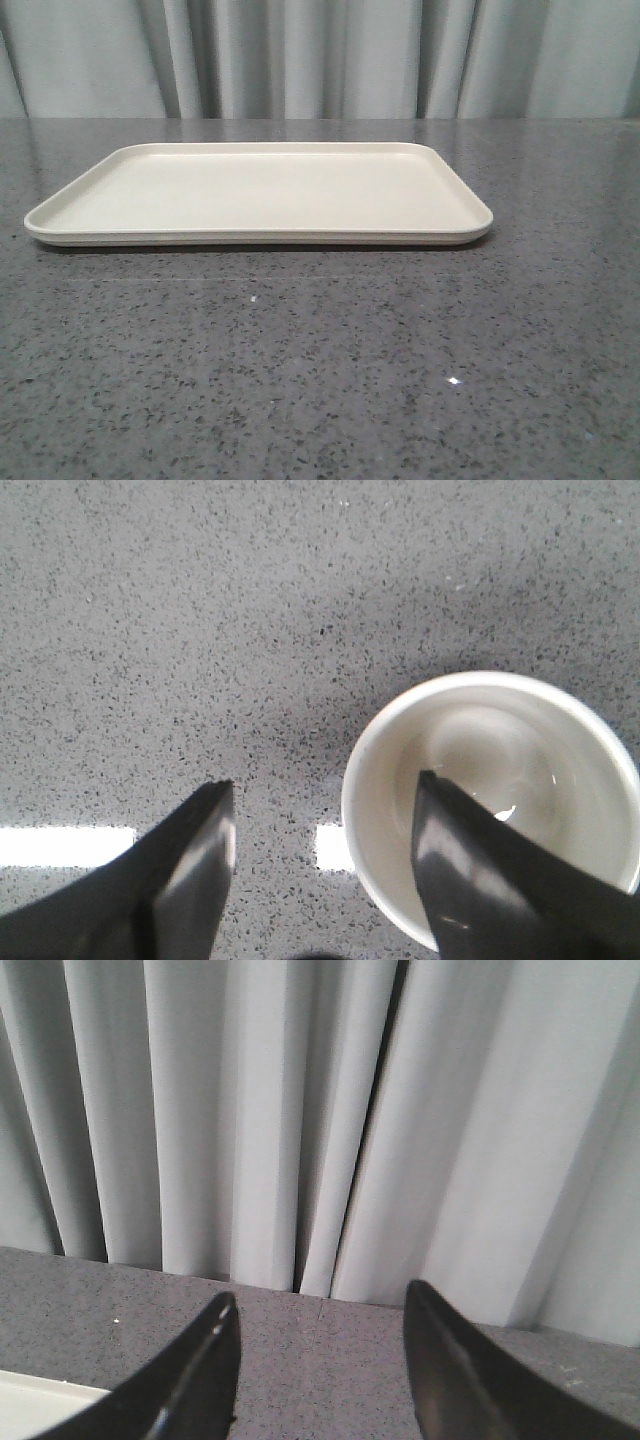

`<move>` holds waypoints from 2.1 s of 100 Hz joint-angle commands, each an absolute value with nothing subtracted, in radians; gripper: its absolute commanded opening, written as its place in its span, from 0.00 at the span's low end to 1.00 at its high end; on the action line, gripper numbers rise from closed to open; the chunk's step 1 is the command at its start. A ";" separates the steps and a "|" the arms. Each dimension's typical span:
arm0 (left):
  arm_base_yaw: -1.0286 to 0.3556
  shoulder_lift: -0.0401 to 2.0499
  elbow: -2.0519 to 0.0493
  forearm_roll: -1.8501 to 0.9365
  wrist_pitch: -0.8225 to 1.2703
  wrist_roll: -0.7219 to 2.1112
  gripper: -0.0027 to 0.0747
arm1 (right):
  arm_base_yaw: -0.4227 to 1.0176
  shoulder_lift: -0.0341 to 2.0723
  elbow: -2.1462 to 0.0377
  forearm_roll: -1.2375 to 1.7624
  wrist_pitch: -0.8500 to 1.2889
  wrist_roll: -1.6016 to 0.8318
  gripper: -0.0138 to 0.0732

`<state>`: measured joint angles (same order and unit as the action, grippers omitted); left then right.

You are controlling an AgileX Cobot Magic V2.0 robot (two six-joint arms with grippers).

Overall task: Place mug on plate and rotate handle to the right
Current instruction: 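Lower the left gripper into the white mug and grip its rim, then lift the mug by its rim and carry it over the tray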

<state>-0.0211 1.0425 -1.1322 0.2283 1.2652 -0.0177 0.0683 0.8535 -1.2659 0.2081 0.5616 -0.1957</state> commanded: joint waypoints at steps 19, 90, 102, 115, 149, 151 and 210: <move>-0.020 1.032 -1.104 0.244 1.252 -0.028 0.55 | 0.066 0.853 -1.296 0.203 0.492 -0.203 0.61; -0.020 1.109 -0.985 0.204 1.138 -0.028 0.47 | 0.066 0.853 -1.296 0.203 0.511 -0.203 0.61; -0.020 1.109 -0.985 0.206 1.127 -0.028 0.25 | 0.066 0.853 -1.296 0.203 0.511 -0.203 0.61; -0.020 1.109 -0.985 0.219 1.101 -0.028 0.01 | 0.066 0.853 -1.296 0.203 0.515 -0.203 0.61; -0.020 1.107 -1.035 0.202 1.105 -0.009 0.01 | 0.066 0.853 -1.296 0.203 0.518 -0.203 0.61; -0.020 1.107 -1.044 0.198 1.105 0.000 0.01 | 0.066 0.853 -1.296 0.203 0.518 -0.203 0.61; -0.066 1.170 -1.390 -0.019 1.126 0.082 0.01 | 0.066 0.853 -1.296 0.203 0.523 -0.203 0.61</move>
<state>-0.0322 1.1515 -1.2941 0.0356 1.1701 0.0701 0.0683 0.8535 -1.2659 0.2081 0.5948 -0.1973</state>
